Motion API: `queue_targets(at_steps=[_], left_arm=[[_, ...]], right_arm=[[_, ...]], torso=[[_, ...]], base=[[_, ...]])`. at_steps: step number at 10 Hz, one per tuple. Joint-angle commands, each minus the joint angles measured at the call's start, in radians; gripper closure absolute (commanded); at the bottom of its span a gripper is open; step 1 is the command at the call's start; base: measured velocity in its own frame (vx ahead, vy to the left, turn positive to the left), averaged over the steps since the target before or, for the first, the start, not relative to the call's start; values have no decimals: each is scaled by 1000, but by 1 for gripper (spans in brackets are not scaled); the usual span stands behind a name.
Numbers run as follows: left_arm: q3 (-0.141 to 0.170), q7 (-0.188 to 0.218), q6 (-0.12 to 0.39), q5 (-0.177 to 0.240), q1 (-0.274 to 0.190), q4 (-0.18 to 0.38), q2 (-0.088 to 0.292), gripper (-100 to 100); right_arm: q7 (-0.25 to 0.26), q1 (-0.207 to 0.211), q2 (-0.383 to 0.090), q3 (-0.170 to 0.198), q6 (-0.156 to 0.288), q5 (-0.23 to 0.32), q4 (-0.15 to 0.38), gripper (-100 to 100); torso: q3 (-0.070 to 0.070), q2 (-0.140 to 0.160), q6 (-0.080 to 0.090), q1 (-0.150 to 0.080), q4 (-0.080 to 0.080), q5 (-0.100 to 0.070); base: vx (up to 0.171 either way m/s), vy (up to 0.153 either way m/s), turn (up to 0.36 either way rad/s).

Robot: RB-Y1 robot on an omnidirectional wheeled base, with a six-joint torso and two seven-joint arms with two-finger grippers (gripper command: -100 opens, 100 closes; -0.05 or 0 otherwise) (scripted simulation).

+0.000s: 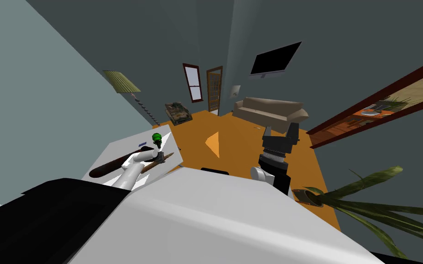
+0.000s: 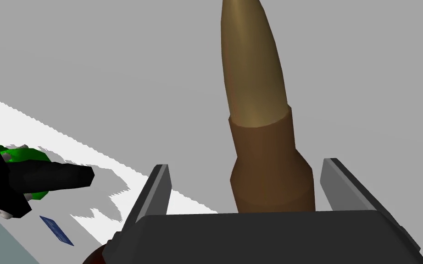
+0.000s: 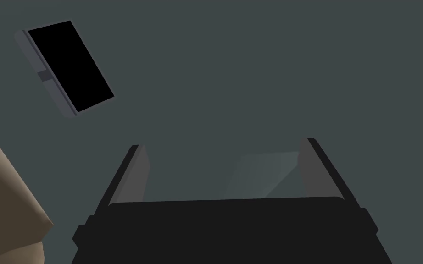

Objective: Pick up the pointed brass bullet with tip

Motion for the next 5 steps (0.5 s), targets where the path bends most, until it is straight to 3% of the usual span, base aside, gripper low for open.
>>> queue_targets(at_steps=[1,2,5], left_arm=[[0,0,0,0,0,0,0,-100],[1,2,-1,-1,-2,3,0,100],[0,3,0,-1,-1,4,-1,100]], right_arm=[[0,0,0,0,0,0,0,0],[0,0,0,0,0,0,0,0],[0,0,0,0,0,0,0,0]], torso=[[0,0,0,0,0,0],[-2,-4,-1,1,-1,0],[-5,-9,0,1,-2,0]], base=[[-68,-4,-37],[-13,-2,12],[-2,0,0]])
